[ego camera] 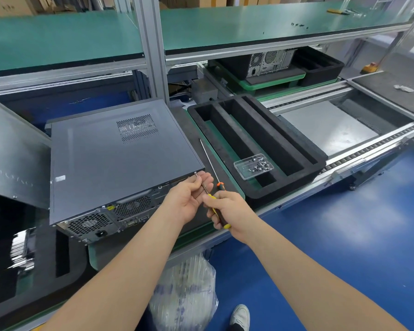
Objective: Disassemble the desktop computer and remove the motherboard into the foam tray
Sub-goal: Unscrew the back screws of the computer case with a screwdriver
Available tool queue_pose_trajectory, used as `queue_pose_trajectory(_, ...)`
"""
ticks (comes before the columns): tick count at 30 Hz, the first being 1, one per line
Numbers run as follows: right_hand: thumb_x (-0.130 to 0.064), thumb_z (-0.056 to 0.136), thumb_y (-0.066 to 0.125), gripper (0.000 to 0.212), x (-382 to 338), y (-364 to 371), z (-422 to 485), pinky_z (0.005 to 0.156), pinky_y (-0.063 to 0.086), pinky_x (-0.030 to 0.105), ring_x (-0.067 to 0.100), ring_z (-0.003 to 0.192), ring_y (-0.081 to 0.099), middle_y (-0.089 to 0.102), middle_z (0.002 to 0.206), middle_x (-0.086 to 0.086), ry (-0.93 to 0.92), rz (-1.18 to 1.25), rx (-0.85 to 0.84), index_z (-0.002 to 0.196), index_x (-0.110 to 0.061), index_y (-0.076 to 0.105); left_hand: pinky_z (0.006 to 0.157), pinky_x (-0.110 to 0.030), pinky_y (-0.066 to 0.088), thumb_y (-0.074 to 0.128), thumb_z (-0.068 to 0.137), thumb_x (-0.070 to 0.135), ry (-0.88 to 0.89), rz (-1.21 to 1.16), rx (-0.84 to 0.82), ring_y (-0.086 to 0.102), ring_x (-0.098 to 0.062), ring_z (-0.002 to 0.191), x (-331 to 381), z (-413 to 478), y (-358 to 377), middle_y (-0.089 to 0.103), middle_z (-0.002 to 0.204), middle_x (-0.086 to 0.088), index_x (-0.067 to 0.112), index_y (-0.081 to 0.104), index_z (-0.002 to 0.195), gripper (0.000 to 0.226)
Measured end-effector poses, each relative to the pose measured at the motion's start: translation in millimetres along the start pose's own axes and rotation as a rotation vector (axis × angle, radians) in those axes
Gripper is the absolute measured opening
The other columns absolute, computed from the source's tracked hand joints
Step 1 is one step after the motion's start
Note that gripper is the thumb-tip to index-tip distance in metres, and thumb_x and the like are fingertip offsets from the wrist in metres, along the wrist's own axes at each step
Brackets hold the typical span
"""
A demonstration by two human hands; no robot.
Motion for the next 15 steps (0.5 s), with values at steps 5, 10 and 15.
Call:
queue_pose_trajectory(5, -0.035, 0.087, 0.079, 0.037, -40, -6, -11, 0.06, 0.052, 0.034, 0.02, 0.069, 0.063, 0.064, 0.077, -0.004, -0.4, -0.934, 0.437, 0.081, -0.023, 0.044, 0.073, -0.032, 0.063, 0.045, 0.106, -0.001, -0.001, -0.015, 0.01, 0.078, -0.023, 0.088, -2, -2, 0, 0.079, 0.101, -0.014, 0.0, 0.067, 0.113, 0.023)
queue_pose_trajectory(10, -0.028, 0.091, 0.076, 0.032, -50, 4, -16, 0.057, 0.039, 0.029, 0.024, 0.073, 0.068, 0.067, 0.091, -0.002, -0.612, -1.237, 0.574, 0.1, -0.028, 0.045, 0.069, -0.032, 0.064, 0.058, 0.102, 0.003, 0.014, 0.006, 0.024, 0.078, -0.022, 0.09, -2, -2, -1, 0.078, 0.106, -0.016, 0.0, 0.069, 0.111, 0.015)
queue_pose_trajectory(15, -0.043, 0.088, 0.076, 0.032, -41, -12, -3, 0.06, 0.05, 0.031, 0.015, 0.066, 0.06, 0.063, 0.076, -0.006, -0.423, -0.875, 0.374, 0.088, -0.022, 0.052, 0.065, -0.026, 0.062, 0.06, 0.1, -0.001, 0.028, 0.038, 0.051, 0.079, -0.019, 0.085, -2, 3, -2, 0.079, 0.101, -0.013, 0.0, 0.07, 0.113, 0.017)
Point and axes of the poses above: each hand's wrist, its own z-axis towards the middle knuckle, its own y-axis out of the palm, x = y × z, the point moved 8 cm from there along z, towards the middle knuckle
